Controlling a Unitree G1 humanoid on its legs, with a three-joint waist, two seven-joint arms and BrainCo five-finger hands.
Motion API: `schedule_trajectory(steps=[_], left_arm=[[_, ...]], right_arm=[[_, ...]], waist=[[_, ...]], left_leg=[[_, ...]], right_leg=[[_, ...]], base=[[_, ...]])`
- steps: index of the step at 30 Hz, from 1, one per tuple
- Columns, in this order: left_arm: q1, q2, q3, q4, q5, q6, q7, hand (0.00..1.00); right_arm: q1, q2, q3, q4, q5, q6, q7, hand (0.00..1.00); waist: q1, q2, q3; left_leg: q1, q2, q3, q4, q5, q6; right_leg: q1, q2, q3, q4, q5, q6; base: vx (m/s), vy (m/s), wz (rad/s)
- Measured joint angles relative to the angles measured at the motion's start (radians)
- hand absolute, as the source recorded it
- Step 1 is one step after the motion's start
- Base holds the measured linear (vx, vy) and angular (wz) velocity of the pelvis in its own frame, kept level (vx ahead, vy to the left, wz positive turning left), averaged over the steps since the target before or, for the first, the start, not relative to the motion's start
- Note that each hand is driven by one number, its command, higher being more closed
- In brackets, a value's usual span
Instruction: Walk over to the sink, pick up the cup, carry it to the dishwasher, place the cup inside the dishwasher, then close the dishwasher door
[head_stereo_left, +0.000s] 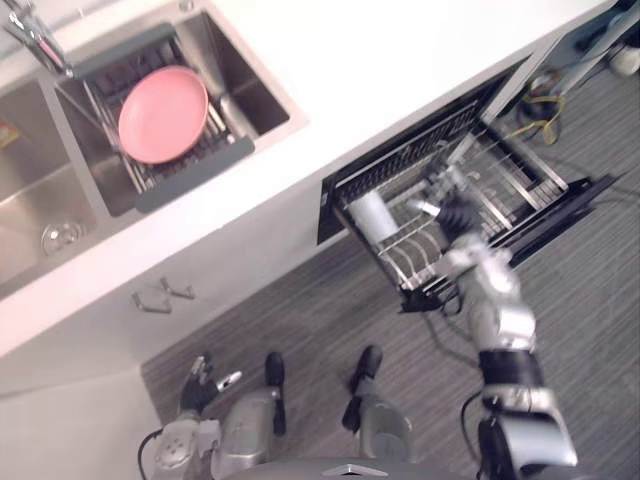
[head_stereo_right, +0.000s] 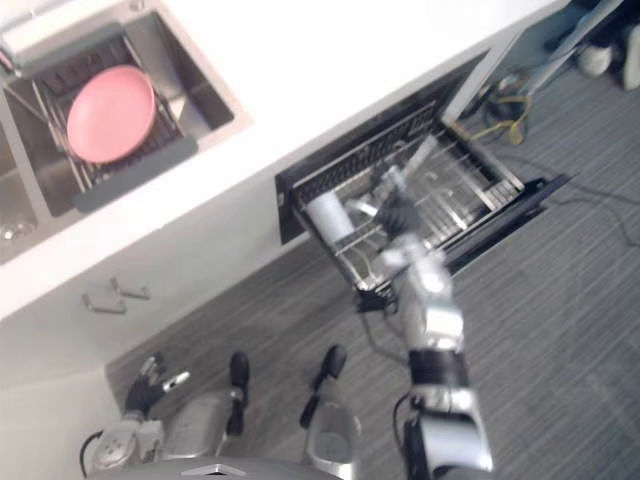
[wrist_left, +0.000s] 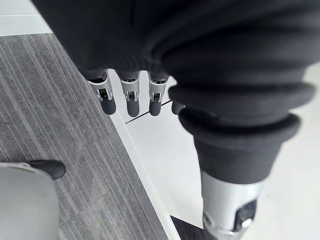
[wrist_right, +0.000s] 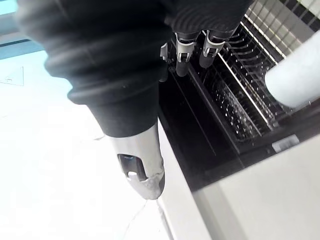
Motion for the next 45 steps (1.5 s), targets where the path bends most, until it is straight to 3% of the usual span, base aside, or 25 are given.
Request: schedule_trajectory(steps=[3, 6, 8, 9, 10, 11, 13, 15, 17, 18, 19, 21, 22, 23, 25, 29, 30, 34, 35, 40, 45], left_arm=[[0.073, -0.021, 0.052, 0.052, -0.015, 0.014, 0.012, 0.0], [0.124, -0.058, 0.132, 0.103, -0.049, 0.032, 0.006, 0.0], [0.129, -0.066, 0.166, 0.115, -0.042, 0.04, -0.011, 0.0], [0.133, -0.074, 0.174, 0.115, -0.028, 0.042, -0.013, 0.0], [0.141, -0.09, 0.192, 0.111, 0.005, 0.041, -0.015, 0.0], [0.154, -0.089, 0.212, 0.112, 0.03, 0.042, -0.011, 0.0], [0.158, -0.093, 0.215, 0.116, 0.05, 0.045, -0.009, 0.0], [0.15, -0.093, 0.207, 0.134, 0.086, 0.048, -0.001, 0.0], [0.139, -0.084, 0.189, 0.134, 0.118, 0.053, 0.005, 0.0], [0.118, -0.06, 0.157, 0.132, 0.127, 0.057, 0.013, 0.0], [0.086, -0.036, 0.127, 0.13, 0.127, 0.061, 0.02, 0.0], [0.044, -0.013, 0.103, 0.128, 0.139, 0.062, 0.02, 0.0], [0.026, 0.0, 0.098, 0.127, 0.162, 0.062, 0.02, 0.0], [0.022, 0.005, 0.097, 0.126, 0.168, 0.062, 0.019, 0.0], [0.022, 0.016, 0.097, 0.14, 0.185, 0.069, 0.019, 0.0], [0.065, -0.027, 0.075, 0.137, 0.212, 0.072, 0.003, 0.0], [0.068, -0.027, 0.075, 0.138, 0.214, 0.072, -0.003, 0.0], [0.07, -0.016, 0.077, 0.137, 0.233, 0.064, -0.011, 0.0], [0.071, 0.006, 0.076, 0.139, 0.232, 0.06, -0.002, 0.0], [0.072, 0.006, 0.076, 0.143, 0.23, 0.061, -0.002, 0.0], [0.055, 0.005, 0.102, 0.18, 0.126, 0.138, -0.066, 0.0]], right_arm=[[0.087, 0.06, 0.04, -0.059, -0.003, -0.053, 0.041, 0.0], [0.106, 0.079, 0.034, -0.112, -0.005, -0.137, 0.067, 0.0], [0.129, 0.073, -0.028, -0.159, -0.011, -0.174, 0.051, 0.0], [0.135, 0.056, -0.065, -0.176, -0.011, -0.192, 0.04, 0.0], [0.124, 0.032, -0.101, -0.18, -0.008, -0.214, 0.012, 0.0], [0.11, 0.028, -0.111, -0.184, 0.016, -0.231, 0.001, 0.0], [0.095, 0.032, -0.11, -0.197, 0.043, -0.241, -0.003, 0.0], [0.113, 0.041, -0.114, -0.229, 0.086, -0.25, -0.033, 0.0], [0.143, 0.066, -0.122, -0.248, 0.113, -0.265, -0.067, 0.0], [0.175, 0.085, -0.133, -0.277, 0.118, -0.268, -0.079, 0.0], [0.208, 0.105, -0.153, -0.316, 0.114, -0.268, -0.102, 0.0], [0.245, 0.11, -0.175, -0.377, 0.105, -0.269, -0.138, 0.0], [0.249, 0.109, -0.191, -0.408, 0.103, -0.27, -0.156, 0.0], [0.249, 0.106, -0.195, -0.421, 0.103, -0.274, -0.166, 0.0], [0.248, 0.082, -0.198, -0.43, 0.103, -0.291, -0.181, 0.0], [0.226, 0.049, -0.194, -0.429, 0.105, -0.283, -0.185, 0.0], [0.225, 0.049, -0.191, -0.428, 0.107, -0.278, -0.181, 0.0], [0.222, 0.05, -0.179, -0.412, 0.119, -0.255, -0.117, 0.0], [0.245, 0.062, -0.138, -0.362, 0.118, -0.253, -0.06, 0.0], [0.245, 0.062, -0.14, -0.362, 0.118, -0.253, -0.06, 0.0], [0.245, 0.062, -0.16, -0.362, 0.118, -0.233, -0.063, 0.0]], waist=[[0.006, -0.002, -0.046], [0.023, -0.006, -0.068], [0.007, -0.01, -0.079], [-0.004, -0.008, -0.091], [0.011, -0.013, -0.099], [0.021, -0.027, -0.111], [0.024, -0.032, -0.116], [0.012, -0.013, -0.125], [-0.007, -0.01, -0.129], [-0.031, -0.012, -0.131], [-0.064, -0.01, -0.131], [-0.09, -0.03, -0.144], [-0.097, -0.044, -0.152], [-0.097, -0.05, -0.156], [-0.091, -0.076, -0.192], [-0.062, 0.001, -0.217], [-0.063, 0.004, -0.219], [-0.061, -0.008, -0.23], [-0.063, -0.042, -0.262], [-0.062, -0.042, -0.273], [-0.068, -0.046, -0.285]], left_leg=[[0.025, 0.01, -0.019, -0.003, -0.011, -0.008], [0.038, 0.023, -0.018, -0.007, -0.021, -0.004], [0.046, 0.089, 0.188, 0.025, -0.034, 0.011], [0.055, 0.112, 0.261, 0.036, -0.009, -0.006], [0.072, 0.088, 0.248, 0.017, 0.01, -0.024], [0.088, 0.052, 0.232, -0.008, 0.014, -0.011], [0.11, 0.029, 0.235, -0.025, 0.006, 0.006], [0.129, 0.025, 0.236, -0.049, -0.009, 0.024], [0.154, 0.024, 0.227, -0.068, -0.016, 0.035], [0.158, 0.028, 0.177, -0.069, -0.017, 0.046], [0.156, 0.028, 0.108, -0.07, -0.011, 0.049], [0.153, 0.024, 0.033, -0.073, -0.008, 0.042], [0.15, 0.014, -0.008, -0.076, -0.004, 0.034], [0.146, 0.007, -0.019, -0.079, 0.0, 0.03], [0.156, -0.026, -0.067, -0.097, 0.012, 0.014], [0.177, 0.011, -0.07, -0.155, 0.026, -0.01], [0.184, 0.015, -0.069, -0.159, 0.026, -0.013], [0.193, 0.026, -0.063, -0.159, 0.015, -0.024], [0.183, 0.026, -0.014, -0.166, 0.032, -0.028], [0.175, 0.026, -0.016, -0.167, 0.033, -0.028], [0.164, 0.032, 0.014, -0.167, 0.034, -0.031]], right_leg=[[0.036, 0.009, -0.021, 0.0, -0.02, 0.003], [0.105, 0.004, -0.107, 0.002, -0.043, 0.008], [0.175, -0.017, -0.225, 0.006, -0.057, 0.025], [0.207, -0.025, -0.275, 0.007, -0.059, 0.039], [0.23, -0.041, -0.308, 0.007, -0.053, 0.049], [0.245, -0.069, -0.316, 0.007, -0.045, 0.061], [0.249, -0.102, -0.309, 0.041, -0.042, 0.068], [0.2, -0.147, -0.277, 0.178, -0.047, 0.055], [0.11, -0.199, -0.171, 0.387, -0.06, -0.01], [0.048, -0.187, -0.029, 0.509, -0.133, 0.0], [0.03, -0.128, 0.076, 0.538, -0.226, 0.027], [0.031, -0.043, 0.16, 0.451, -0.303, 0.03], [0.031, -0.006, 0.177, 0.38, -0.306, 0.024], [0.029, 0.006, 0.189, 0.347, -0.297, 0.016], [0.029, 0.008, 0.206, 0.279, -0.217, 0.014], [0.101, 0.063, 0.185, 0.134, -0.178, 0.004], [0.11, 0.068, 0.183, 0.123, -0.176, 0.002], [0.13, 0.082, 0.183, 0.094, -0.173, -0.002], [0.161, 0.078, 0.158, 0.022, -0.131, 0.013], [0.156, 0.078, 0.157, 0.018, -0.127, 0.01], [0.156, 0.071, 0.137, 0.018, -0.127, 0.01]], base=[[0.11, -0.035, 0.18], [0.05, -0.017, 0.74], [0.07, 0.034, 1.51], [0.12, 0.119, 1.67], [0.08, 0.196, 1.23], [0.04, 0.205, 0.61], [0.04, 0.244, 0.09], [0.05, 0.263, -0.11], [0.05, 0.204, 0.02], [0.08, 0.093, 0.74], [0.08, 0.048, 1.0], [0.08, -0.021, 1.23], [0.08, -0.043, 1.14], [0.07, -0.074, 0.92], [0.16, -0.153, 0.77], [0.18, -0.083, 0.16], [0.12, -0.069, 0.06], [0.03, -0.037, -0.03], [0.0, 0.0, 0.0], [0.0, 0.0, 0.0], [-0.01, 0.001, 0.12]])
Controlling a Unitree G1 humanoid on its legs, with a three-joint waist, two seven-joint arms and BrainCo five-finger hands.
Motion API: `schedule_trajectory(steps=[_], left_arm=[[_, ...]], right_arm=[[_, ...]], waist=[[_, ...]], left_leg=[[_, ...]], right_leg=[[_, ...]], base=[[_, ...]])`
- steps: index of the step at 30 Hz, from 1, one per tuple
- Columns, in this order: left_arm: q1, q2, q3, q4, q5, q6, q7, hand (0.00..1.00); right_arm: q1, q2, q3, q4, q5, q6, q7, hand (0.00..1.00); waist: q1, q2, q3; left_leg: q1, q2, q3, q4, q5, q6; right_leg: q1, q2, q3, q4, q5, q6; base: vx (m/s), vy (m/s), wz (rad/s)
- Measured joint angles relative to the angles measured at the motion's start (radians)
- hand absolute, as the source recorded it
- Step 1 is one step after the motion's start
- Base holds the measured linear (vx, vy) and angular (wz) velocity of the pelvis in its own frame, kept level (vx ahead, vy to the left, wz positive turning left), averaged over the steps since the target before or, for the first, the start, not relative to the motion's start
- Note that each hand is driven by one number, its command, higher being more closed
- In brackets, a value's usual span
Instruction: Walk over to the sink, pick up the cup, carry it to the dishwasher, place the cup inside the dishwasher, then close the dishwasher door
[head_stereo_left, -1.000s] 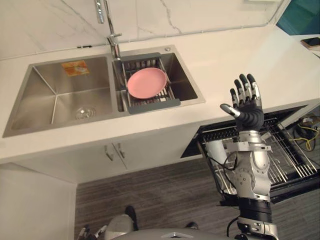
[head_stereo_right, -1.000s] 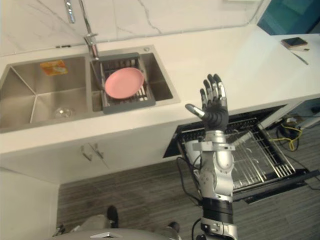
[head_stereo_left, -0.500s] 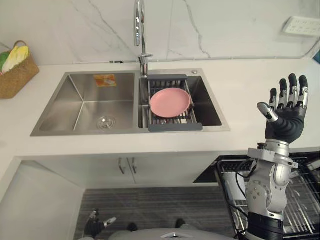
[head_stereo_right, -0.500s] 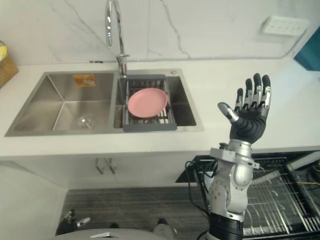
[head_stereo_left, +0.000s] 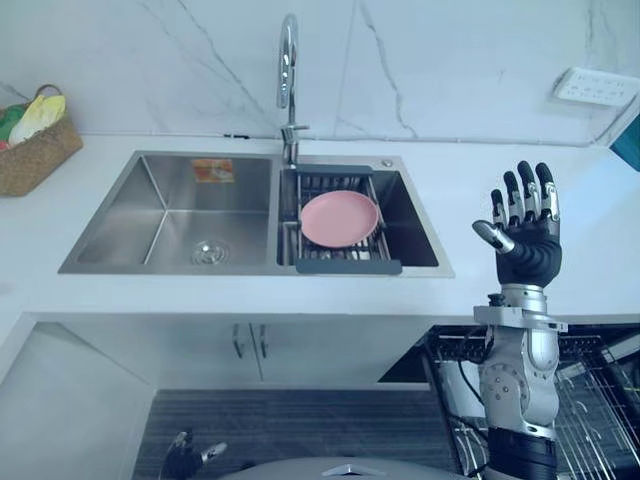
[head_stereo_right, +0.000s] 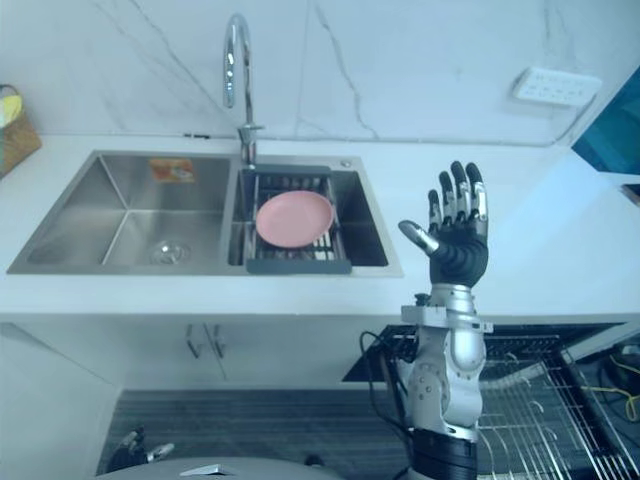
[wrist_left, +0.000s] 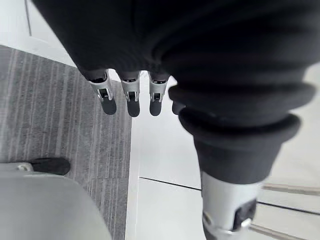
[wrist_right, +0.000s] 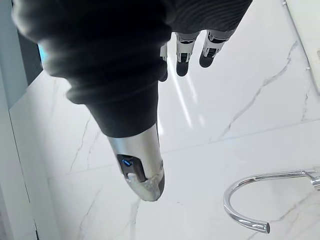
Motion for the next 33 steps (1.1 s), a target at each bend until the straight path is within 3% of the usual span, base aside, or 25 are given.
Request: schedule_trajectory(steps=[6, 9, 14, 18, 21, 26, 33], left_arm=[[-0.011, 0.012, 0.038, 0.054, -0.19, 0.178, -0.149, 0.0], [-0.016, 0.015, 0.046, 0.073, -0.25, 0.215, -0.181, 0.0], [-0.015, 0.018, 0.046, 0.089, -0.256, 0.232, -0.188, 0.0], [-0.016, 0.021, 0.047, 0.088, -0.247, 0.242, -0.189, 0.0], [-0.017, 0.024, 0.049, 0.088, -0.245, 0.255, -0.189, 0.0], [-0.019, 0.032, 0.068, 0.086, -0.229, 0.279, -0.189, 0.0], [-0.023, 0.037, 0.082, 0.069, -0.176, 0.297, -0.187, 0.0]], right_arm=[[0.0, 0.0, -0.066, -0.001, -0.024, 0.021, -0.015, 0.0], [0.0, -0.001, -0.083, -0.001, -0.071, 0.041, -0.044, 0.0], [0.0, -0.029, -0.121, -0.001, -0.267, 0.065, -0.073, 0.0], [-0.035, -0.162, -0.116, 0.0, -0.516, 0.101, -0.081, 0.0], [-0.102, -0.249, -0.107, 0.038, -0.628, 0.129, -0.072, 0.0], [-0.205, -0.356, -0.019, 0.124, -0.818, 0.187, 0.038, 0.0], [-0.334, -0.435, 0.146, 0.289, -1.001, 0.186, 0.206, 0.0]], waist=[[-0.003, -0.023, -0.018], [-0.007, -0.025, -0.021], [-0.028, -0.021, -0.024], [-0.026, -0.024, -0.027], [-0.027, -0.03, -0.031], [-0.025, -0.043, -0.04], [-0.016, -0.051, -0.041]], left_leg=[[0.001, 0.001, 0.039, 0.0, 0.007, 0.0], [0.014, 0.002, 0.06, -0.001, 0.005, -0.002], [0.018, 0.008, 0.094, -0.001, 0.002, -0.01], [0.017, 0.008, 0.095, -0.002, 0.007, -0.008], [0.017, 0.009, 0.092, -0.002, 0.011, -0.005], [0.011, 0.008, 0.075, -0.003, 0.022, -0.001], [-0.002, 0.003, 0.043, -0.003, 0.038, 0.0]], right_leg=[[0.0, -0.01, -0.004, 0.001, 0.001, 0.002], [0.002, -0.009, 0.018, 0.002, 0.004, 0.006], [0.001, -0.01, 0.021, 0.002, 0.009, 0.005], [0.002, -0.01, 0.018, 0.002, 0.011, 0.005], [0.003, -0.01, 0.016, 0.002, 0.011, 0.005], [0.006, -0.01, -0.002, 0.002, 0.011, 0.005], [0.013, -0.011, -0.035, -0.001, 0.015, 0.002]], base=[[-0.01, 0.005, 0.03], [-0.03, -0.003, -0.19], [-0.05, -0.009, -0.05], [-0.02, -0.008, 0.01], [-0.01, -0.006, 0.02], [-0.02, -0.018, 0.09], [-0.05, -0.018, 0.13]])
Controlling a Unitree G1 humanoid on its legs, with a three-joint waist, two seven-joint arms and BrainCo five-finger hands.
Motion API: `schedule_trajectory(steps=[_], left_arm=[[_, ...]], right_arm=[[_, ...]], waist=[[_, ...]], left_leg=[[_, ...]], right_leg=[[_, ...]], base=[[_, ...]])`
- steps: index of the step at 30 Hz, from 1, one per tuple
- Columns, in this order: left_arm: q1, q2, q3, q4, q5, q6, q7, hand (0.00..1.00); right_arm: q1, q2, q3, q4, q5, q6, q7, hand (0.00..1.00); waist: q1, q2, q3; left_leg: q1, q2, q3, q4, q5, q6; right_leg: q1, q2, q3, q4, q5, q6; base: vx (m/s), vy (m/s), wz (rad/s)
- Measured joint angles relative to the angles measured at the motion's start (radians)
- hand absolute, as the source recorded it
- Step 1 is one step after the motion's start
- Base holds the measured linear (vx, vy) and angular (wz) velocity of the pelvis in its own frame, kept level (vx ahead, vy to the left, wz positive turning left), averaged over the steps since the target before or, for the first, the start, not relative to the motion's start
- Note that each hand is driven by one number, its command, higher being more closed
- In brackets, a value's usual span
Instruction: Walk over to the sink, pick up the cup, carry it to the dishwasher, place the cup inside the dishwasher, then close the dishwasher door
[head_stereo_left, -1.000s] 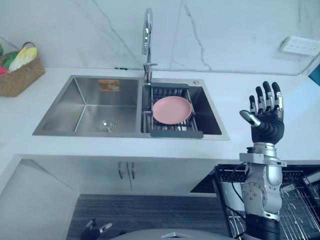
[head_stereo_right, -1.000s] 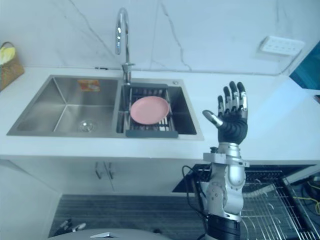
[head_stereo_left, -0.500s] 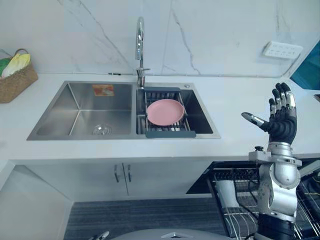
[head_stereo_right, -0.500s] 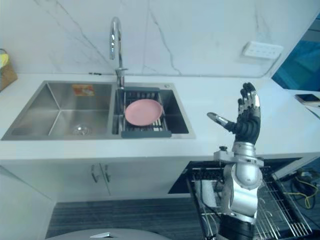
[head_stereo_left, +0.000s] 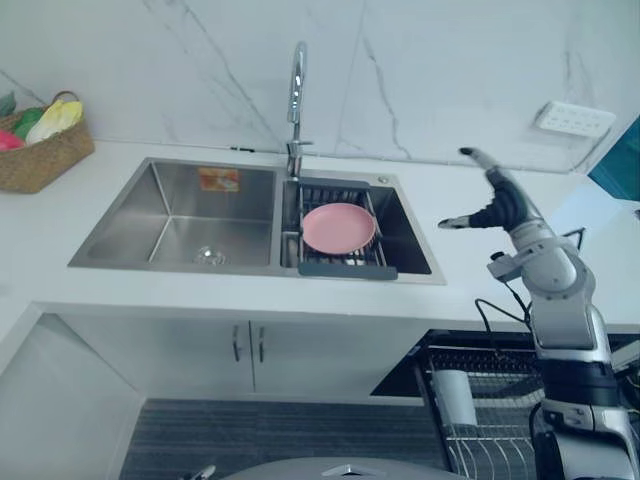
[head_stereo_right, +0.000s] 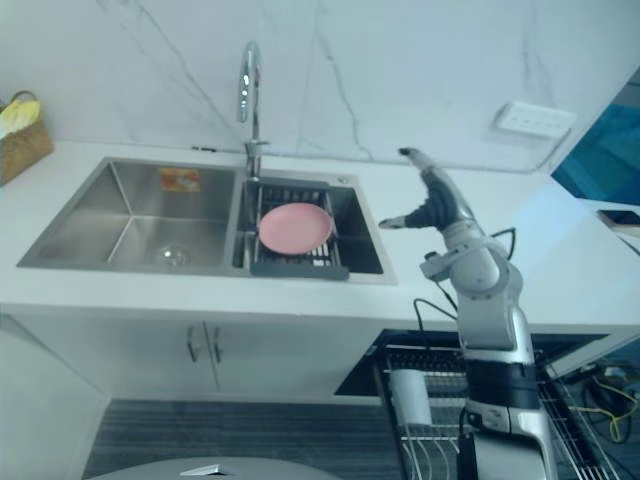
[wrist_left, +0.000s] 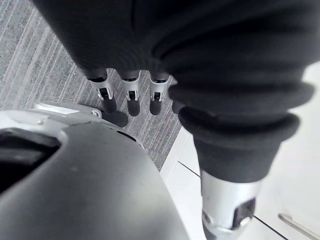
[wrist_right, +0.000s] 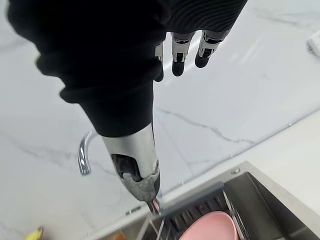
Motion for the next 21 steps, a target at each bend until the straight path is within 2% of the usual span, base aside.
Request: schedule_trajectory(steps=[6, 12, 18, 21], left_arm=[[-0.005, 0.004, 0.0, -0.007, 0.02, 0.024, 0.001, 0.0], [-0.007, 0.004, -0.005, -0.038, 0.038, 0.038, 0.001, 0.0], [-0.007, 0.005, -0.022, -0.06, 0.042, 0.041, 0.0, 0.0], [-0.006, 0.006, -0.039, -0.076, 0.056, 0.039, -0.001, 0.0]], right_arm=[[-0.088, -0.026, 0.114, 0.154, -0.134, -0.046, 0.077, 0.0], [-0.195, -0.046, 0.194, 0.301, -0.272, -0.105, 0.077, 0.0], [-0.275, -0.063, 0.27, 0.409, -0.338, -0.126, 0.07, 0.0], [-0.281, -0.062, 0.272, 0.412, -0.356, -0.129, 0.037, 0.0]], waist=[[0.021, -0.004, 0.005], [0.04, -0.002, 0.038], [0.051, 0.0, 0.053], [0.063, 0.001, 0.058]], left_leg=[[-0.006, -0.01, -0.002, 0.0, -0.001, -0.002], [-0.008, -0.02, 0.002, 0.0, 0.001, 0.002], [-0.01, -0.031, -0.014, 0.001, 0.008, 0.011], [-0.009, -0.034, -0.016, 0.0, 0.008, 0.012]], right_leg=[[0.011, -0.012, -0.02, -0.006, -0.005, 0.013], [0.019, -0.026, -0.037, -0.008, 0.0, 0.019], [0.021, -0.035, -0.055, -0.008, 0.001, 0.021], [0.023, -0.037, -0.056, -0.008, 0.002, 0.023]], base=[[-0.05, 0.008, 0.1], [0.0, 0.022, 0.1], [0.03, 0.01, 0.09], [-0.01, 0.001, 0.0]])
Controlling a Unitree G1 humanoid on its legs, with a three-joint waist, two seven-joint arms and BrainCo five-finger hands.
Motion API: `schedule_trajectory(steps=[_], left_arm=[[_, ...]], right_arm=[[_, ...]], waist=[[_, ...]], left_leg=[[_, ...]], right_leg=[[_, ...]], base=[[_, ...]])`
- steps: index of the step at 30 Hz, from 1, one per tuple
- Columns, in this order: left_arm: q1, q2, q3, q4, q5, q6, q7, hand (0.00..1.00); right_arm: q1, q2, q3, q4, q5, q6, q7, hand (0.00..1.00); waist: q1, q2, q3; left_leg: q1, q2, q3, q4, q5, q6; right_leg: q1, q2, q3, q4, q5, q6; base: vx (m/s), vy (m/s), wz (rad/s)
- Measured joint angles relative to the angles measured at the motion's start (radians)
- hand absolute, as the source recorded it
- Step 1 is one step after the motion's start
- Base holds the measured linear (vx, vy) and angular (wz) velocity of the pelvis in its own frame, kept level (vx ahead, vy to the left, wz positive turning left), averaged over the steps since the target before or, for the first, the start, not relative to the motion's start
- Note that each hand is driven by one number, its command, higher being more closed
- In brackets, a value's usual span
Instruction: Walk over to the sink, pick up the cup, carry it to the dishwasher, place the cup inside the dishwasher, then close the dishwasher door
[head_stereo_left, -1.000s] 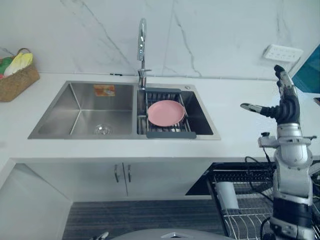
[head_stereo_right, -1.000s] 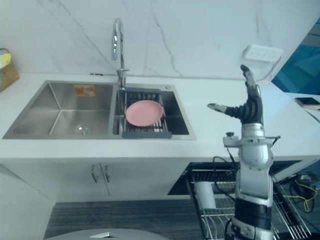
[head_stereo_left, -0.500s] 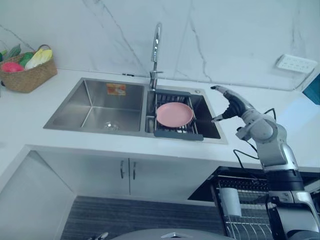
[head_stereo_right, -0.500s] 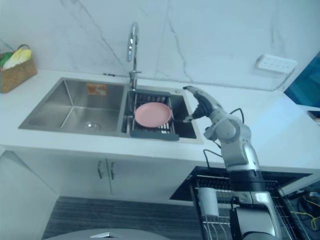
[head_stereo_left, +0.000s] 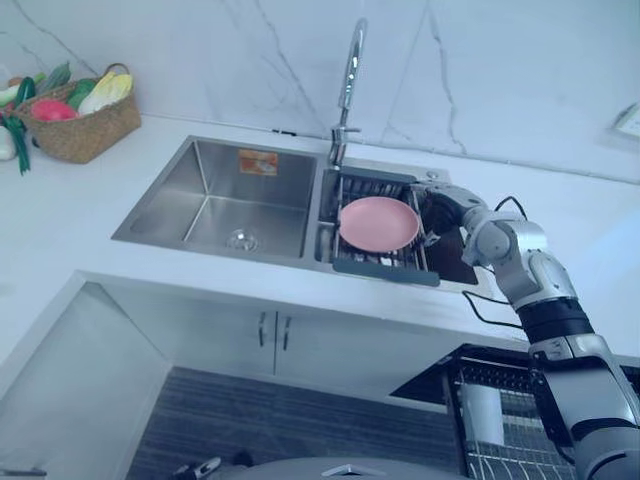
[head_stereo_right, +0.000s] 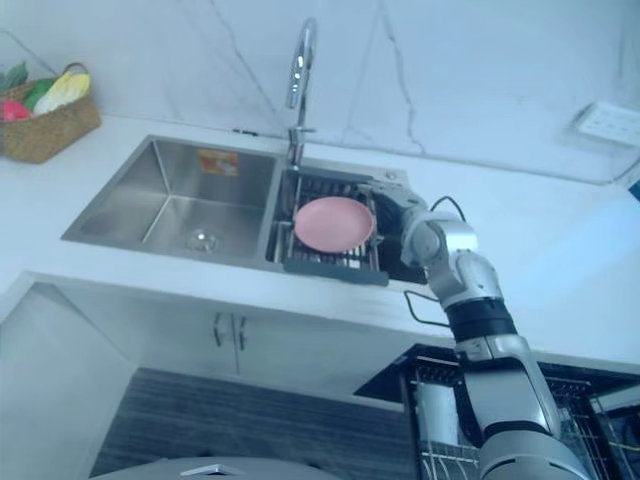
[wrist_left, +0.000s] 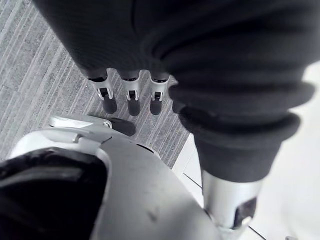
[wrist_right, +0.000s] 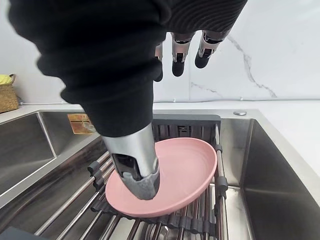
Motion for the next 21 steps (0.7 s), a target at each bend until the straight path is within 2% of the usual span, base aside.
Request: schedule_trajectory(steps=[11, 15, 21], left_arm=[[-0.003, 0.001, -0.01, -0.003, -0.003, -0.009, -0.012, 0.0], [-0.003, 0.005, -0.015, -0.005, -0.048, -0.009, -0.011, 0.0], [-0.001, 0.007, -0.021, -0.03, -0.049, -0.007, -0.011, 0.0]], right_arm=[[-0.029, 0.001, 0.066, 0.1, -0.04, 0.0, -0.021, 0.0], [-0.029, 0.001, 0.071, 0.111, -0.077, 0.0, -0.053, 0.0], [-0.028, 0.001, 0.07, 0.115, -0.115, 0.005, -0.099, 0.0]], waist=[[0.011, 0.009, 0.033], [0.013, 0.007, 0.049], [0.017, 0.006, 0.052]], left_leg=[[-0.017, -0.008, -0.003, -0.001, 0.007, 0.006], [-0.02, -0.01, -0.005, -0.001, 0.002, 0.009], [-0.034, -0.017, -0.02, 0.0, 0.005, 0.014]], right_leg=[[-0.005, -0.006, -0.002, 0.0, -0.002, 0.009], [-0.005, -0.01, -0.005, 0.0, -0.007, 0.012], [-0.018, -0.012, -0.022, 0.0, 0.001, 0.014]], base=[[-0.05, 0.009, 0.02], [0.02, 0.01, 0.02], [0.08, 0.006, 0.09]])
